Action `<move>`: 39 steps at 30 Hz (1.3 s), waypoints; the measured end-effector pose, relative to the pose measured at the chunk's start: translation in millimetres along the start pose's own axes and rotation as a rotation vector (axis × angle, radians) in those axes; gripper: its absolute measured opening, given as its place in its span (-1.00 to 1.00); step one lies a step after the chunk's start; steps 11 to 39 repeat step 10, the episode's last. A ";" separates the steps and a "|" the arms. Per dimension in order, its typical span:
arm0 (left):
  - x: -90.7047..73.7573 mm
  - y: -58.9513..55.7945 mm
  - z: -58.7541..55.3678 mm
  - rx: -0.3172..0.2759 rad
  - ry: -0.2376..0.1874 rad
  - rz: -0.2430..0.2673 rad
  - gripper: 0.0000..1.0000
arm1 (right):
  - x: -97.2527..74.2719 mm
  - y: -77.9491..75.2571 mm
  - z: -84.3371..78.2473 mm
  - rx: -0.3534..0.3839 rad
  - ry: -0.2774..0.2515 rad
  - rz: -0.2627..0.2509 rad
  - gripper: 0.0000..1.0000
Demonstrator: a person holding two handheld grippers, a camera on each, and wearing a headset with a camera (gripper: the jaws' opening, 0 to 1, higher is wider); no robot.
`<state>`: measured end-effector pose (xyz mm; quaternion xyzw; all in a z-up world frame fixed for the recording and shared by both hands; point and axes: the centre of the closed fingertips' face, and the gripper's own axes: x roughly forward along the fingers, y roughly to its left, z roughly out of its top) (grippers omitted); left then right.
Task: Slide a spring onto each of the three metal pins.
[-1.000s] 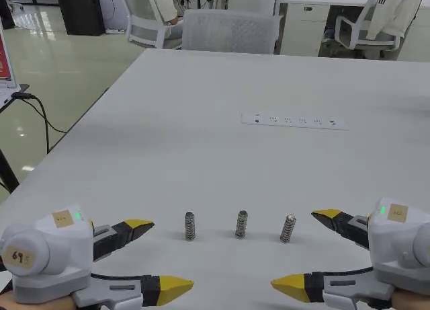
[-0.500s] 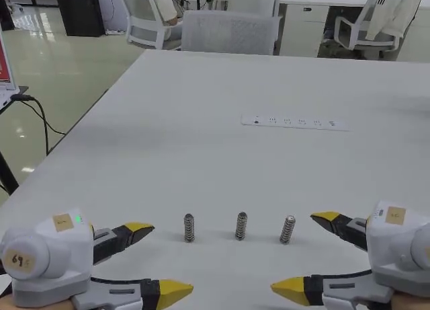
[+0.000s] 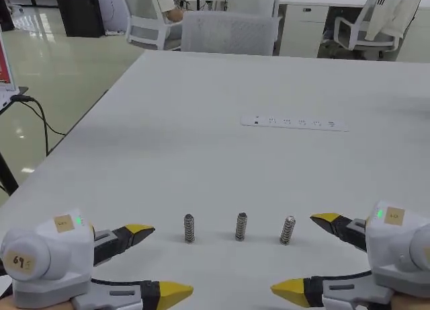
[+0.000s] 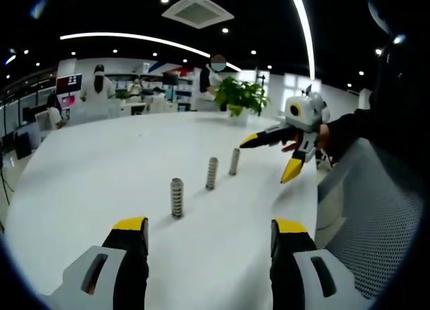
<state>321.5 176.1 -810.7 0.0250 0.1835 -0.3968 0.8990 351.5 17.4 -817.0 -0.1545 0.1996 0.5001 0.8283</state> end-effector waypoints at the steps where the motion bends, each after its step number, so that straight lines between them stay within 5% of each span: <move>1: -0.1 0.1 0.0 0.000 0.000 0.000 0.41 | -0.1 -0.2 0.3 0.000 -0.001 -0.001 0.72; 39: -0.4 -0.3 -0.3 -0.001 0.001 0.001 0.40 | -0.2 -0.1 -0.2 0.001 0.001 0.000 0.72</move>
